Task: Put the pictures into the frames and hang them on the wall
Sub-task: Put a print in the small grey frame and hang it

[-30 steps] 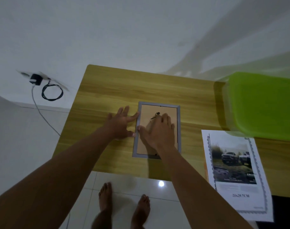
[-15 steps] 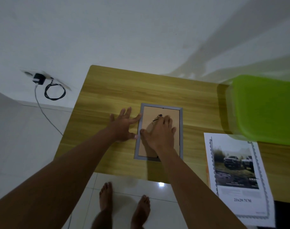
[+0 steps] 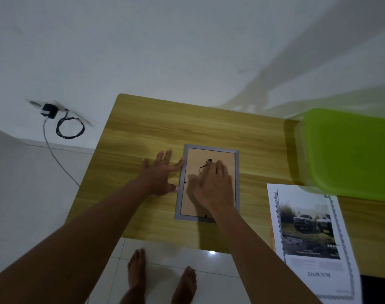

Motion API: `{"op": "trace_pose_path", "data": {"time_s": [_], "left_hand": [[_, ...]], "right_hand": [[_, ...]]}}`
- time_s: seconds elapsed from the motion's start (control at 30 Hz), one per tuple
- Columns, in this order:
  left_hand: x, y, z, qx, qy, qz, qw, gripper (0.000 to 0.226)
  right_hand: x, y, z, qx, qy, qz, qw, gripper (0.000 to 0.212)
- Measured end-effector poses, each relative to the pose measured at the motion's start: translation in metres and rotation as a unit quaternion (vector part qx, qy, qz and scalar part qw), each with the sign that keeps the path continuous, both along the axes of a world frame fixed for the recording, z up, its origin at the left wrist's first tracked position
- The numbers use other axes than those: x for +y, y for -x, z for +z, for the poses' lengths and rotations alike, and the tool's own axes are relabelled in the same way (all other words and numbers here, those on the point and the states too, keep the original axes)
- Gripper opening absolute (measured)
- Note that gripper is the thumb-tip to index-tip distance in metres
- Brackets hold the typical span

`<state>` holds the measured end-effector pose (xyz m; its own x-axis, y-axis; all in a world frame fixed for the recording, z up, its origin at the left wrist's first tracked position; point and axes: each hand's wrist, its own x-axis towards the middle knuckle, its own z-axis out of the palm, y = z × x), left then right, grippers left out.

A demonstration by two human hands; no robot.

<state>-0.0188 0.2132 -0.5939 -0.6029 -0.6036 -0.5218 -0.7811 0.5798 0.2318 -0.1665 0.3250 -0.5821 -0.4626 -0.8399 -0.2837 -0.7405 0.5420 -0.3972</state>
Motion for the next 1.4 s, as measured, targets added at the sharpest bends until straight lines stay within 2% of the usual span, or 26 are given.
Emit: {"op": "trace_pose_path", "data": {"time_s": [0.1, 0.17, 0.23, 0.33, 0.47, 0.63, 0.93, 1.3, 1.4], "left_hand": [[0.0, 0.0, -0.001, -0.001, -0.003, 0.002, 1.0, 0.097], [0.0, 0.0, -0.001, 0.0, -0.004, 0.006, 1.0, 0.097], [-0.001, 0.0, -0.003, -0.001, -0.003, 0.01, 1.0, 0.097], [-0.001, 0.0, -0.005, -0.003, -0.005, 0.012, 1.0, 0.097], [-0.001, 0.0, -0.003, -0.001, -0.01, 0.014, 1.0, 0.096], [-0.002, 0.0, -0.004, 0.0, -0.015, 0.016, 1.0, 0.096], [-0.001, -0.001, -0.002, 0.005, -0.025, 0.022, 0.999, 0.096], [-0.001, -0.001, -0.003, 0.001, -0.022, 0.02, 1.0, 0.096], [-0.001, -0.001, -0.003, 0.003, -0.021, 0.021, 1.0, 0.095]], "right_hand": [[-0.004, 0.021, 0.009, 0.022, 0.077, 0.001, 0.997, 0.036], [-0.011, 0.04, 0.012, 0.029, 0.084, 0.032, 0.996, 0.045], [-0.019, 0.057, 0.011, 0.02, 0.046, 0.075, 0.996, 0.06], [-0.026, 0.068, 0.012, -0.025, -0.001, 0.103, 0.994, 0.07], [-0.027, 0.065, 0.01, -0.04, 0.002, 0.118, 0.992, 0.064], [-0.026, 0.068, 0.005, -0.01, 0.004, 0.139, 0.99, 0.05], [-0.029, 0.075, -0.006, 0.001, 0.012, 0.157, 0.988, 0.038], [-0.031, 0.079, -0.012, 0.038, 0.002, 0.195, 0.98, 0.042], [-0.027, 0.079, -0.013, 0.052, -0.035, 0.216, 0.974, 0.052]]}}
